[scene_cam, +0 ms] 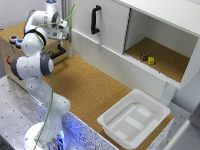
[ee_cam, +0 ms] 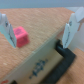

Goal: Push down the red button to turn on the red light

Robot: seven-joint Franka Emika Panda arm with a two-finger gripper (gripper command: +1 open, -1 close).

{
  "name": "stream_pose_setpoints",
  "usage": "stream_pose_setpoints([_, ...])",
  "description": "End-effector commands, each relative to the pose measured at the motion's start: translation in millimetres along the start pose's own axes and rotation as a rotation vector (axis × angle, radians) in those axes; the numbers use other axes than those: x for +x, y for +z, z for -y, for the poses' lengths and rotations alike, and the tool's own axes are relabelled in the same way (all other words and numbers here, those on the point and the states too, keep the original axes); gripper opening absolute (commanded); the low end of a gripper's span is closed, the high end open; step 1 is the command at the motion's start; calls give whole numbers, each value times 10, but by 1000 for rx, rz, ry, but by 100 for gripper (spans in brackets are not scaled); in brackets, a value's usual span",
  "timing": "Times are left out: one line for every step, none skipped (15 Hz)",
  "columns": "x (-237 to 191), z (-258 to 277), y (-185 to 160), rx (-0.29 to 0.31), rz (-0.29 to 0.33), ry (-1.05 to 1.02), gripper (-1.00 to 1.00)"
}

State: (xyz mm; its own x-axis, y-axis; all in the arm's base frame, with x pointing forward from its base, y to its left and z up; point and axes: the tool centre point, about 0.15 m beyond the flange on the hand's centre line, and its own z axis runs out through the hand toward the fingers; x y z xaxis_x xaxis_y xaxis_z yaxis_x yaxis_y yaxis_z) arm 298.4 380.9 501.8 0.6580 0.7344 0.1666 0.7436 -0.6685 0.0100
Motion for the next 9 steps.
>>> stream_pose_setpoints([689,851,-284,18,78,-280,100])
stream_pose_setpoints([762,1033,-285,31,92,-334,100])
stream_pose_setpoints([797,1265,-232,28,116,-416,100])
stream_pose_setpoints([813,1378,-203,39,131,-449,100])
stream_pose_setpoints([803,1549,-174,51,145,-509,100])
stream_pose_setpoints([779,1724,-156,77,167,-571,100])
stream_pose_setpoints([755,1859,-157,83,171,-621,100])
stream_pose_setpoints([730,1972,-165,89,171,-652,100])
stream_pose_setpoints([707,2101,-172,93,168,-696,100])
